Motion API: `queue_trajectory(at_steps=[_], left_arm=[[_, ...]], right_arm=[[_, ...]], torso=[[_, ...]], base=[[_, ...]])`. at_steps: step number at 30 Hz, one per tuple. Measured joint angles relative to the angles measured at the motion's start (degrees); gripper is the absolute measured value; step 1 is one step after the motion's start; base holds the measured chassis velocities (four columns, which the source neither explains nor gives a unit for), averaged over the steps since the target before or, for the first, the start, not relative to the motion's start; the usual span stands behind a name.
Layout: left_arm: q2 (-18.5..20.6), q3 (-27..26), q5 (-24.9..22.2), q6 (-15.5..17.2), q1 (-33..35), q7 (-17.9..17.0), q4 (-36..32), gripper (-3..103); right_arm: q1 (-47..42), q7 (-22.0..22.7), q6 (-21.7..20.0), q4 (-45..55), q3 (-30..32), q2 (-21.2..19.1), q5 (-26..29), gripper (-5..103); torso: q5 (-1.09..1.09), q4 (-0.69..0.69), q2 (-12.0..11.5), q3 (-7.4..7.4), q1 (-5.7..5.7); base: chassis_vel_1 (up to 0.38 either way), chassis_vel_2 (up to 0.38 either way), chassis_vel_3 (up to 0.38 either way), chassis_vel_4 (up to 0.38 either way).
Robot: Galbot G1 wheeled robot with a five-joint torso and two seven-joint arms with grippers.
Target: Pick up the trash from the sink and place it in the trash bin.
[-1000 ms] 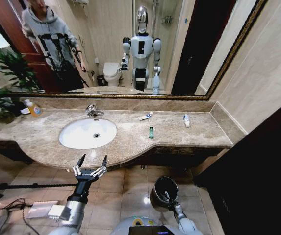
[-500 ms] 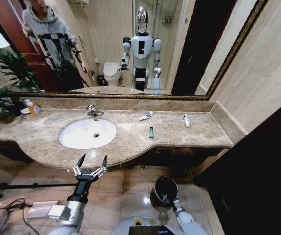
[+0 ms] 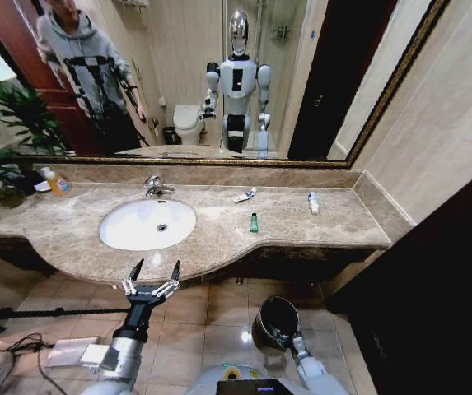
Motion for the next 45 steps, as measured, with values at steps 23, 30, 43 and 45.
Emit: queue_trajectory(at_steps=[23,30,43,45], left_arm=[[0.00,0.00,0.00,0.00,0.00,0.00,0.00,100],[0.00,0.00,0.00,0.00,0.00,0.00,0.00,100],[0.00,0.00,0.00,0.00,0.00,0.00,0.00,100],[0.00,0.00,0.00,0.00,0.00,0.00,0.00,100]], right_arm=[[-19.65,3.48,3.51,38.18,3.77,-1.74,2.56,100],[-24.93,4.29,3.25,52.83,4.69,-1.65,5.65,100],[-35.56,4.00,-0.05,77.82,4.89,-0.92,7.99,100],[-36.01,3.72,-0.38,79.80,4.73,-0.90,8.52,100]], torso=[[-0.01,0.00,0.00,0.00,-0.01],[0.00,0.00,0.00,0.00,0.00],[0.00,0.00,0.01,0.00,0.00],[-0.01,0.00,0.00,0.00,0.00]], base=[[0.000,0.000,0.000,0.000],[0.000,0.000,0.000,0.000],[0.000,0.000,0.000,0.000],[0.000,0.000,0.000,0.000]])
